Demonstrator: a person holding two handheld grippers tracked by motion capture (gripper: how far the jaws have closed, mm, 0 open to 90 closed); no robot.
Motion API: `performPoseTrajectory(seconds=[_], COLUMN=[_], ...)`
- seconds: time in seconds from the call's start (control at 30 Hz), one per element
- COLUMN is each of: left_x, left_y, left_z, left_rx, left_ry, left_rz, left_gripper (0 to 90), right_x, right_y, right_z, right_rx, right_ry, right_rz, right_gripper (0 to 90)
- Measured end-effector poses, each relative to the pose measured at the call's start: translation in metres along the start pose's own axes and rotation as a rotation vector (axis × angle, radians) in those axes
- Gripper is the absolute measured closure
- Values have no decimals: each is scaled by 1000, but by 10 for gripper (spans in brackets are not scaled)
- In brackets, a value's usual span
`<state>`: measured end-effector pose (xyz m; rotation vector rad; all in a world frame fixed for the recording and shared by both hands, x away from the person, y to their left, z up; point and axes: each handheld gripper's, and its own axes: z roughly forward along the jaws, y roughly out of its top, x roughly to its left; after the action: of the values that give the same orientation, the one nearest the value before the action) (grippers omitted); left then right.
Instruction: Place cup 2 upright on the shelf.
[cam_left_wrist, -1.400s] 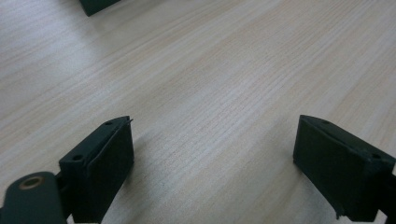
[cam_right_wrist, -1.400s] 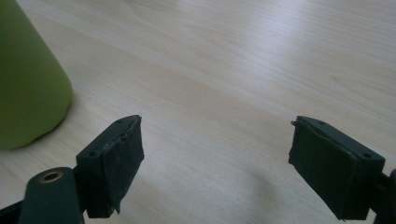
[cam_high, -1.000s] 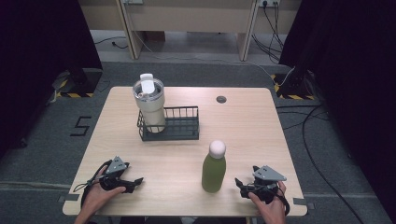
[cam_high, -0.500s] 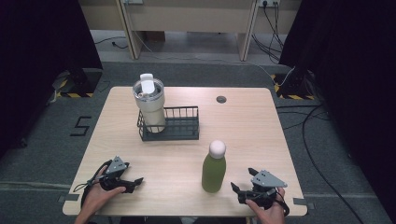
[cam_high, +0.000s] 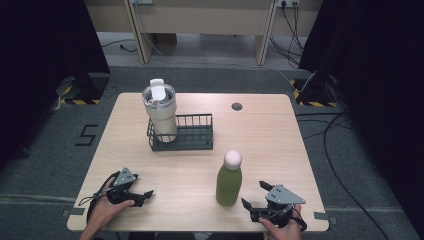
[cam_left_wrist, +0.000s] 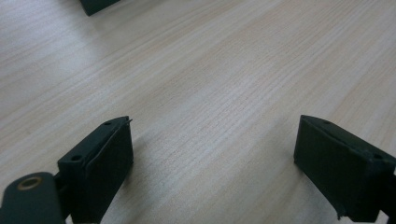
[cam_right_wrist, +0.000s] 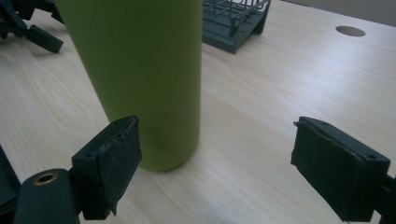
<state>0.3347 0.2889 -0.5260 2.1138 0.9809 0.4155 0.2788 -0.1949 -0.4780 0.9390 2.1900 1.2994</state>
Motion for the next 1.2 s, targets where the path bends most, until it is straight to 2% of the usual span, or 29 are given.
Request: performPoseTrajectory(seconds=[0.43,0.6,0.9,1.2], left_x=[0,0,0,0], left_y=[0,0,0,0], left_z=[0,0,0,0], left_rx=[1,2,2,2], left_ry=[0,0,-1,0], left_rz=[1,2,1,0], left_gripper=[110,109,109,107], right_x=[10,15,22,25], right_y=[7,9,15,17], right_z=[2,3,14,24], right_rx=[-42,-56,-76,-118], right_ry=[53,69,91,104], right_rz=[-14,-33,-54,-63], right_gripper=[159,158,160,152])
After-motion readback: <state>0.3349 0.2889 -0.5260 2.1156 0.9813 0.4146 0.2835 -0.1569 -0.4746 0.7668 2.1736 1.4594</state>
